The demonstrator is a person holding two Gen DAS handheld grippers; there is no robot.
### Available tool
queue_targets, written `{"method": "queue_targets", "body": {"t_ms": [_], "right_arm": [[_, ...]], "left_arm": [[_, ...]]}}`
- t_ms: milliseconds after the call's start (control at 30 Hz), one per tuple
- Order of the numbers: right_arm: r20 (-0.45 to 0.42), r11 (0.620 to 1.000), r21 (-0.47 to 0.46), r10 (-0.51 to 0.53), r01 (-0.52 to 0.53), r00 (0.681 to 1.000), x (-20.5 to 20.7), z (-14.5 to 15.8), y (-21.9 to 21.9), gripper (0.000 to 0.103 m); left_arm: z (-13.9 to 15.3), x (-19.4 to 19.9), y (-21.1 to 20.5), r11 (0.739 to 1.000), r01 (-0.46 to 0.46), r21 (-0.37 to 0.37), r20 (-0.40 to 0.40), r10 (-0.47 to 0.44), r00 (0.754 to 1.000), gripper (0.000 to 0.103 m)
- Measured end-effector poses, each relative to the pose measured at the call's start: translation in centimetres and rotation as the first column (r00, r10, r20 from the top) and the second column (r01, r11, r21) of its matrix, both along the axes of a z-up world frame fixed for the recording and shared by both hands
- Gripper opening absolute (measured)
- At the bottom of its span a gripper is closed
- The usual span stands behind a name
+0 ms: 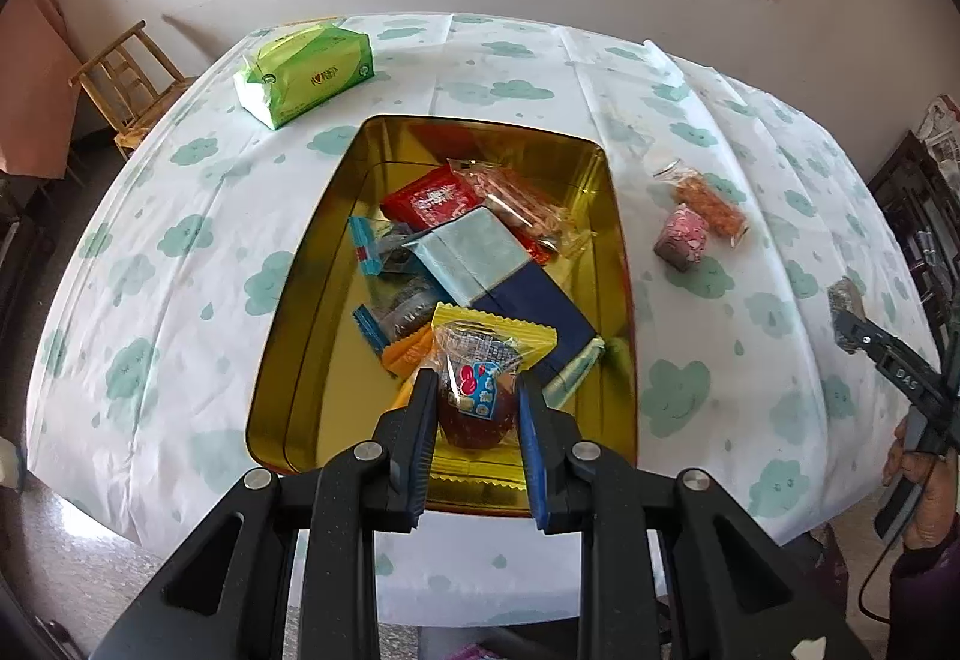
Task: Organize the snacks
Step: 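Lift the yellow packet over the tin with the left gripper while the right gripper grasps the grey packet, then lower the yellow packet into the tin and open the left gripper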
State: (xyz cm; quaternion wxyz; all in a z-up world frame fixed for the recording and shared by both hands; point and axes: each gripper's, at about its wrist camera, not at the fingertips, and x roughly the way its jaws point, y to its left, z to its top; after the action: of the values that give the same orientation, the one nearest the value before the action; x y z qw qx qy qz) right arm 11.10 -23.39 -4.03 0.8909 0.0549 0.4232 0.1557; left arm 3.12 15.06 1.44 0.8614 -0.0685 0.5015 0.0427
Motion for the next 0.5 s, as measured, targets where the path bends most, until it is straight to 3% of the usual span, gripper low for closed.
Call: {"method": "queue_targets", "body": {"t_ms": [500], "right_arm": [[-0.005, 1.0, 0.0, 0.001, -0.001, 1.0, 0.0, -0.1, 0.0, 0.043]], "left_arm": [[-1.8, 1.4, 0.9, 0.995, -0.002, 0.096, -0.009, 0.003, 1.0, 0.023]]}}
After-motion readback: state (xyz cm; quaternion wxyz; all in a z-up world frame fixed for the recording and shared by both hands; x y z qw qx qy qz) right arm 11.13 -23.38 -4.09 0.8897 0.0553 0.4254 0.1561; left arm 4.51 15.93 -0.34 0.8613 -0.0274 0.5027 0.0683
